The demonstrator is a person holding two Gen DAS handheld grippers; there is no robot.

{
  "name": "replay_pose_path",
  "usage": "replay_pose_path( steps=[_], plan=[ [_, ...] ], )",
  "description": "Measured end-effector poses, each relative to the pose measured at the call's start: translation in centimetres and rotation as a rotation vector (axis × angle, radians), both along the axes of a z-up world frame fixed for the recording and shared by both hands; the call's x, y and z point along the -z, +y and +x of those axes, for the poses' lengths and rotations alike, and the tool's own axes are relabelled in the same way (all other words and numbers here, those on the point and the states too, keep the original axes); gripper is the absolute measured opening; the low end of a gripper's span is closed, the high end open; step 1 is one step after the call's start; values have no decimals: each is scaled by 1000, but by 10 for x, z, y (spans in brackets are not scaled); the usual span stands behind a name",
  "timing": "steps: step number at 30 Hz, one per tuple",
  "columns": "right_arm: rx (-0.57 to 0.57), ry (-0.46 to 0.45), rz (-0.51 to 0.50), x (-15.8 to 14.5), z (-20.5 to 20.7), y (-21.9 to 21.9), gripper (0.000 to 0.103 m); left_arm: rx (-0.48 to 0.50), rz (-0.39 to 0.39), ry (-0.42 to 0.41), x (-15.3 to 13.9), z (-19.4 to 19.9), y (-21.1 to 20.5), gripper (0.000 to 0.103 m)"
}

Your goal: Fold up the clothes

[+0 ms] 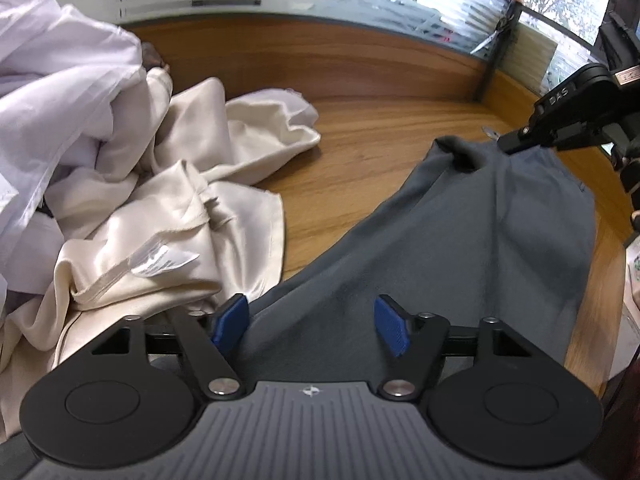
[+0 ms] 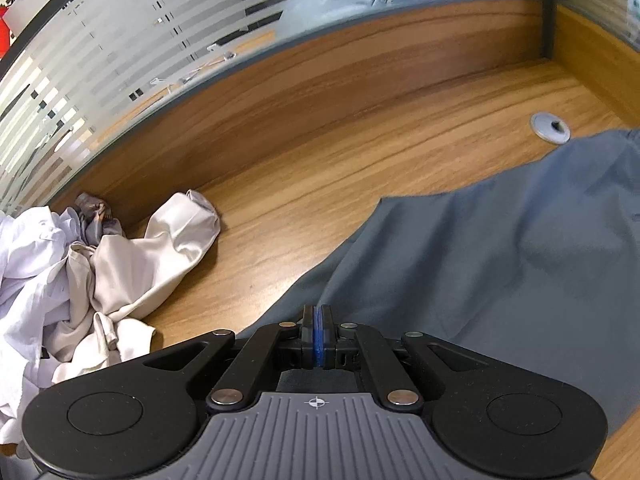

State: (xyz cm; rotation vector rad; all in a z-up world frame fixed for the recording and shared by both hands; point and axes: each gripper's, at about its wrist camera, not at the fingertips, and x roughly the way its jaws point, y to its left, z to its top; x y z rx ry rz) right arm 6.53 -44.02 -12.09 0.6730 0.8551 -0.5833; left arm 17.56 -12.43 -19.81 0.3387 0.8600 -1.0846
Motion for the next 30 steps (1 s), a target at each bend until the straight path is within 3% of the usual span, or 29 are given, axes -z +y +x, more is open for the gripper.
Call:
replay_pose_path(
  steps=[3, 5, 6, 7, 8, 10, 15, 20, 21, 23, 24, 30],
  plan=[
    [-11, 2, 2, 0, -1, -4, 2, 8, 28, -12, 3, 5, 3, 53],
    [-21, 6, 14, 3, 0, -6, 3, -3, 34, -21, 3, 8, 7, 47],
    [-28, 7, 20, 4, 1, -6, 3, -10, 36, -26, 3, 10, 9, 37],
    [-36, 8, 26, 5, 2, -6, 5, -20, 38, -36, 2, 11, 12, 19],
    [-43, 10, 27, 6, 4, -4, 6, -37, 42, -42, 2, 12, 14, 11],
    [-71, 20, 30, 9, 8, 0, 8, -72, 49, -51, 2, 15, 19, 4],
    [-140, 44, 18, 22, 18, 9, 26, -198, 68, -57, 1, 21, 36, 2],
    [-208, 80, -20, 35, 27, 14, 34, -311, 81, -43, -5, 26, 54, 2],
    [-215, 82, -25, 35, 28, 14, 35, -325, 66, -45, -9, 25, 59, 6],
    [-234, 78, -27, 33, 27, 15, 37, -358, 31, -55, -17, 22, 72, 30],
    [-245, 78, -30, 32, 26, 15, 37, -384, 26, -61, -21, 19, 81, 46],
    [-321, 65, -52, 20, 19, 25, 41, -575, 43, -95, -39, 1, 140, 52]
  ],
)
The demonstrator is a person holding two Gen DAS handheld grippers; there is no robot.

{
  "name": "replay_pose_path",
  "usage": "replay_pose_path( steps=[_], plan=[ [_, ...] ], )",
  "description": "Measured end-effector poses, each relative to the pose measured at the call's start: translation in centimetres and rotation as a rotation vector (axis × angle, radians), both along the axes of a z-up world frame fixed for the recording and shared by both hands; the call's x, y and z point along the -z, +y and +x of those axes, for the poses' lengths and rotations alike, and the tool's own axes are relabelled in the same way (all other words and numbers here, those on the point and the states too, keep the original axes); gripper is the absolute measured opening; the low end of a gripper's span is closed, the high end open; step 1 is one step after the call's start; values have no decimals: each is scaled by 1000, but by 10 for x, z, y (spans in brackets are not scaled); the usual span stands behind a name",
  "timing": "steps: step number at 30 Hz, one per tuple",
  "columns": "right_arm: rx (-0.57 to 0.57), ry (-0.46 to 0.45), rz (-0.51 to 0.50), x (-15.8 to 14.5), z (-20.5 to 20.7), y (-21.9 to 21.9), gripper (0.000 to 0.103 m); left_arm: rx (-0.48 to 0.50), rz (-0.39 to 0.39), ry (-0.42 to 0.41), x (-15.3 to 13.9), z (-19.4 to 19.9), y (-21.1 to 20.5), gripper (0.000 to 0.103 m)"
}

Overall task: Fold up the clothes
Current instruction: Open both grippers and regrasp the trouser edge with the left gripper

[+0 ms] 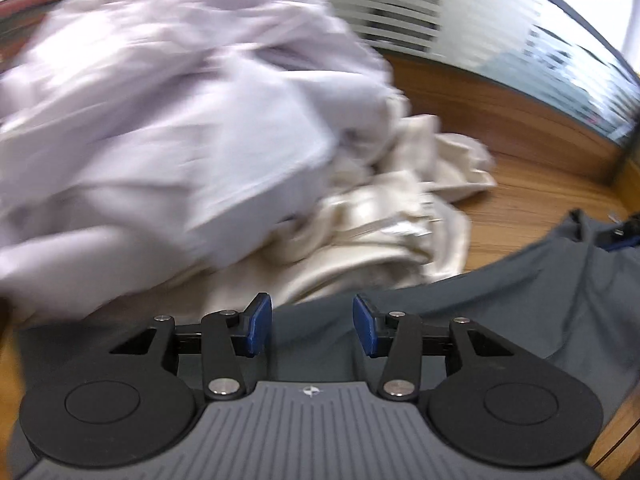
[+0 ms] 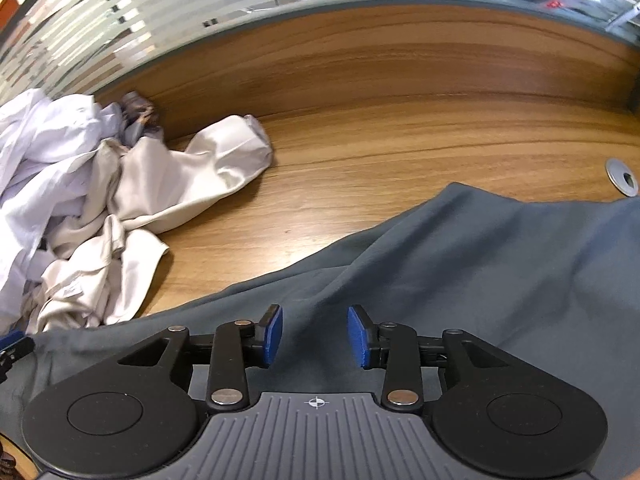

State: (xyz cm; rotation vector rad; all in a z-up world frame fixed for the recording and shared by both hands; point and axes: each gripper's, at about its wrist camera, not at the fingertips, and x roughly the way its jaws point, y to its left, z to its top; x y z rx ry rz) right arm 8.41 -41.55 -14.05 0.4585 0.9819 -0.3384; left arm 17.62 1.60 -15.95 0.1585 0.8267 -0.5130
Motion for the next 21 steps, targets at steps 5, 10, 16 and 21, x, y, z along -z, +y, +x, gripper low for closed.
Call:
replay_pose_path(
  steps=[5, 10, 16, 21],
  plan=[
    [2, -10, 2, -5, -5, 11, 43, -186, 48, -16, -6, -18, 69, 58],
    [24, -17, 12, -6, -9, 21, 43, -300, 56, -23, -3, -17, 128, 63],
    [83, -22, 2, -8, -14, 36, 43, -334, -7, 27, 16, 15, 165, 64],
    [104, -23, -21, -14, -24, 51, 43, -297, -89, 47, 26, 39, 171, 66]
  ],
)
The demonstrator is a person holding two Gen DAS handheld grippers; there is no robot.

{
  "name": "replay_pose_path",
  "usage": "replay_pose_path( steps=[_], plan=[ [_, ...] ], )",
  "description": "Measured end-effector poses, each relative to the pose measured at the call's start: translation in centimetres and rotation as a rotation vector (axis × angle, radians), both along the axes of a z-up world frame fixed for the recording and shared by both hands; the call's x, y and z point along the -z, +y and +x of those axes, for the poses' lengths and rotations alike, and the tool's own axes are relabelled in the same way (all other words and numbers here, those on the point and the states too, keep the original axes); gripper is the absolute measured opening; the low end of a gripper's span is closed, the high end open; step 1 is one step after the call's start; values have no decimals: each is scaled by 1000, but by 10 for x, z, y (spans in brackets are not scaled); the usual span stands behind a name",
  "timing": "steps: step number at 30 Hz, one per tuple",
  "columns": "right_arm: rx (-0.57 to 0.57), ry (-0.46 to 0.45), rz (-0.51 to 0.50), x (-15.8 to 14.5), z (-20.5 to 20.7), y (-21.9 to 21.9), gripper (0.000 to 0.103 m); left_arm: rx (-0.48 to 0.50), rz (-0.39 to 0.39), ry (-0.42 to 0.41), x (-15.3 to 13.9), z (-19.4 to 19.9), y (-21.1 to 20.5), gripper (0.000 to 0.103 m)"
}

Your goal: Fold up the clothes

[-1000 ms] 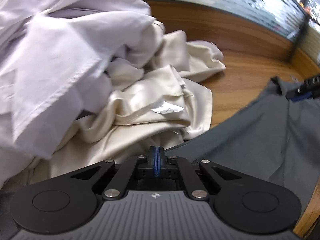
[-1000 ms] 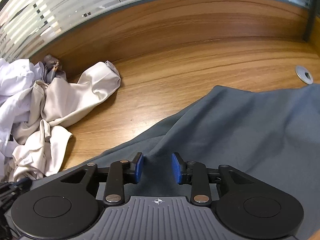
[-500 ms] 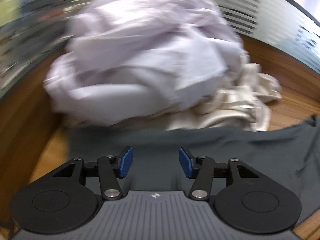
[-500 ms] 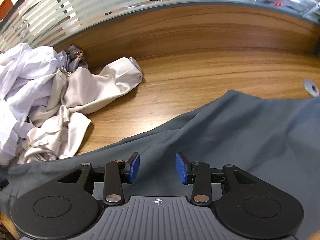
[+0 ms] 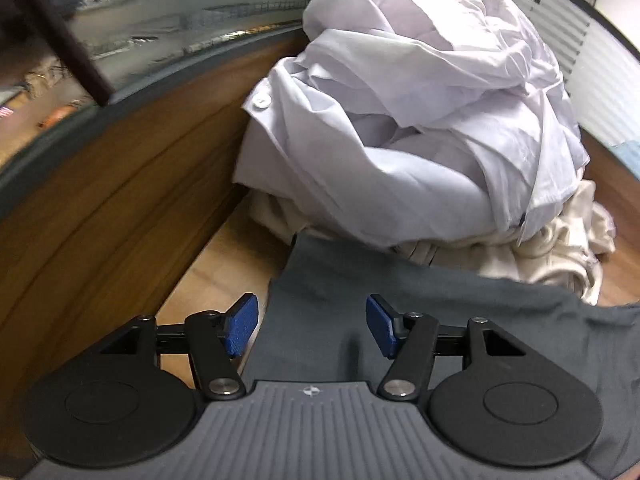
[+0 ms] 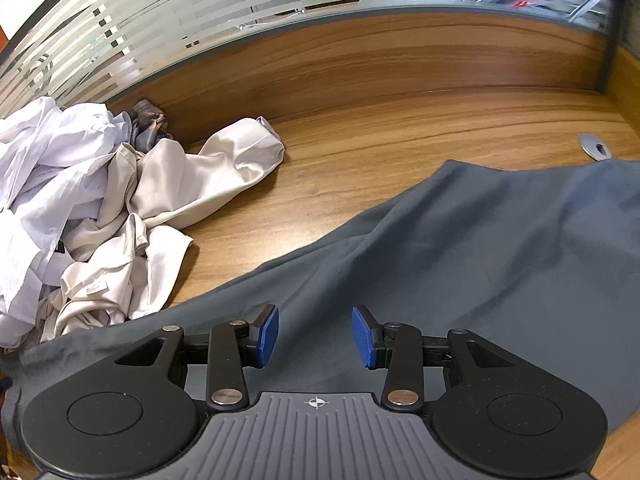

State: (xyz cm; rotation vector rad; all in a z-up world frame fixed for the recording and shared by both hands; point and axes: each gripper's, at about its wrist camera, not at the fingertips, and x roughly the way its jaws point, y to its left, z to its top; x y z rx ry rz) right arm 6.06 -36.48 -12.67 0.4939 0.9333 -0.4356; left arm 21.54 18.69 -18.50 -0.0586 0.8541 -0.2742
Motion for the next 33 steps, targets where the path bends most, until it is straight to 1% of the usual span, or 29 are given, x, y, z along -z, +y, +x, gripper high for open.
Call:
replay_pose_path(
  steps=[3, 5, 7, 8, 10, 14, 16, 19, 21, 23, 24, 26, 28, 31, 33],
  plan=[
    [10, 10, -14, -2, -8, 8, 44, 33, -6, -12, 3, 11, -4, 65],
    [18, 18, -20, -3, -13, 12, 44, 45, -29, -29, 1, 11, -3, 62],
    [24, 25, -29, -5, -17, 15, 44, 53, -75, -52, -2, 5, 0, 45],
    [27, 28, -33, -6, -20, 16, 44, 64, -106, -56, -3, 2, 2, 43],
    [35, 33, -41, -7, -23, 17, 44, 106, -139, -53, -4, -4, 1, 41],
    [46, 43, -52, -8, -25, 17, 44, 181, -159, -32, 1, -10, -3, 41],
    [44, 44, -57, -9, -23, 16, 44, 181, -167, -33, 2, -11, -3, 41],
    [44, 44, -58, -9, -18, 13, 44, 146, -162, -45, 4, -5, 0, 41],
    [56, 42, -40, -7, -13, 9, 44, 128, -132, -48, 7, 0, 0, 41],
    [73, 39, -19, -5, -8, 5, 44, 120, -126, -29, 11, 5, 0, 41],
    [92, 35, -1, -3, -5, 1, 44, 123, -131, -19, 13, 6, 0, 37],
    [138, 23, 41, 3, -1, -8, 44, 122, -135, -16, 14, 4, 0, 35],
    [201, 5, 95, 9, 4, -20, 44, 115, -142, -23, 12, 0, 1, 13],
    [298, -21, 169, 19, 11, -40, 44, 78, -171, -38, 2, -8, 6, 7],
    [334, -18, 186, 27, 19, -51, 44, 67, -202, -42, -7, -15, 10, 5]
  ],
)
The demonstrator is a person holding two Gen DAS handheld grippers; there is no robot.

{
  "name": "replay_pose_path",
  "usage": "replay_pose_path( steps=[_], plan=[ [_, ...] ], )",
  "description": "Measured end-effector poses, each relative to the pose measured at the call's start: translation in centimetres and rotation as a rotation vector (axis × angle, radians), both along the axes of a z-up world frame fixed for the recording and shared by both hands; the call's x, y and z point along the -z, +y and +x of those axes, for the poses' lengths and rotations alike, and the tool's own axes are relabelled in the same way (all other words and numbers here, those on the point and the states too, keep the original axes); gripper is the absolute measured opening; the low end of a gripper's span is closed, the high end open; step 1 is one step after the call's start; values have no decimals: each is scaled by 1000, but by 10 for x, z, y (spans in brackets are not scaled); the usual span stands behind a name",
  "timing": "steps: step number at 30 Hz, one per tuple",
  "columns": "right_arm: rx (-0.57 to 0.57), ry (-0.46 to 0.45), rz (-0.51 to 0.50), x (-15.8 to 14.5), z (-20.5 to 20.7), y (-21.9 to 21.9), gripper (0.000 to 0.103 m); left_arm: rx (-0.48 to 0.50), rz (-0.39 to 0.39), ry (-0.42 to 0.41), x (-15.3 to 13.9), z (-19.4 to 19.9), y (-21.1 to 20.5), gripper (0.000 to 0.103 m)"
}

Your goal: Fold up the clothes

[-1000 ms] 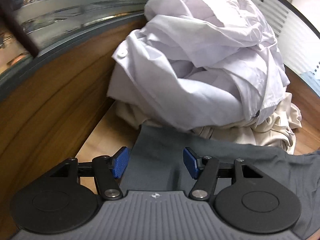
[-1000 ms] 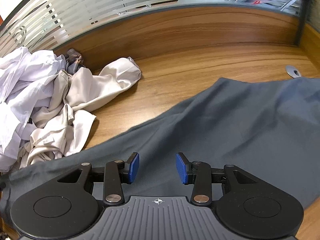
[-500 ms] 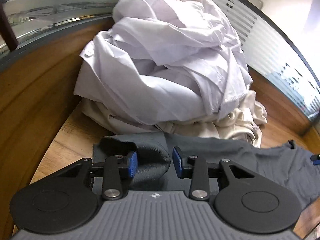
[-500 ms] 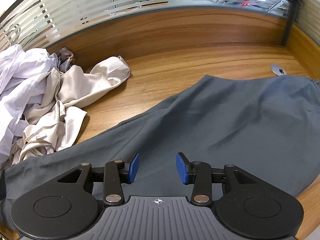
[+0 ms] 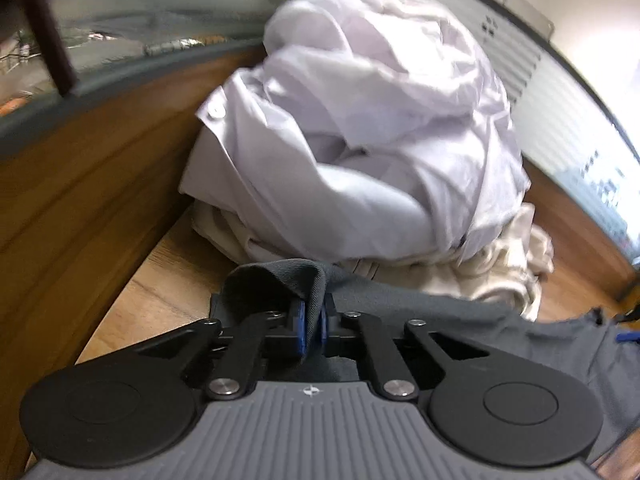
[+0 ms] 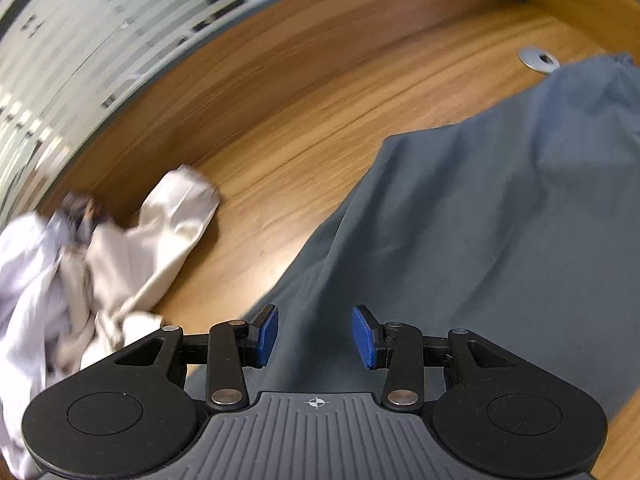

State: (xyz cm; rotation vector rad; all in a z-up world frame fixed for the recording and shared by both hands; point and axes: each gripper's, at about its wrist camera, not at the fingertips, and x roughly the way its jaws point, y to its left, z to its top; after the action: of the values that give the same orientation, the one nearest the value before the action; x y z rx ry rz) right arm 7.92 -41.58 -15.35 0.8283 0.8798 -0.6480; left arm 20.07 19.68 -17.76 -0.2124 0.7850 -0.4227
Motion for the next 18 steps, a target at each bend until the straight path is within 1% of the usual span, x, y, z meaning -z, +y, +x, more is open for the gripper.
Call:
replay_pose_path(
  steps=[2, 3, 4, 5, 6, 7, 9, 13, 16, 18],
  plan=[
    [22, 22, 16, 11, 7, -10, 43, -1, -12, -10, -12, -8, 1, 5],
    [24, 34, 30, 17, 10, -14, 41, -1, -13, -19, -19, -13, 1, 5],
    [23, 55, 43, 22, 13, -17, 30, -1, -14, -28, -26, -17, 1, 5],
    [22, 66, 53, 27, 14, -19, 21, -3, -18, -35, -33, -23, 1, 5],
    [18, 73, 63, 29, 15, -20, 5, -5, -22, -41, -40, -29, 1, 5],
    [16, 77, 69, 31, 15, -21, 4, -5, -22, -48, -47, -36, 1, 5],
    [15, 51, 84, 29, 11, -23, 3, -3, -11, -56, -61, -51, 0, 5],
    [-7, 3, 123, 13, 0, -29, 3, -46, -29, -42, -82, -84, 3, 5],
    [-42, -15, 146, -2, -7, -37, 3, -112, -70, -1, -97, -106, 9, 5],
    [-54, -28, 165, -11, -12, -44, 3, -168, -108, 55, -109, -117, 16, 4]
  ],
)
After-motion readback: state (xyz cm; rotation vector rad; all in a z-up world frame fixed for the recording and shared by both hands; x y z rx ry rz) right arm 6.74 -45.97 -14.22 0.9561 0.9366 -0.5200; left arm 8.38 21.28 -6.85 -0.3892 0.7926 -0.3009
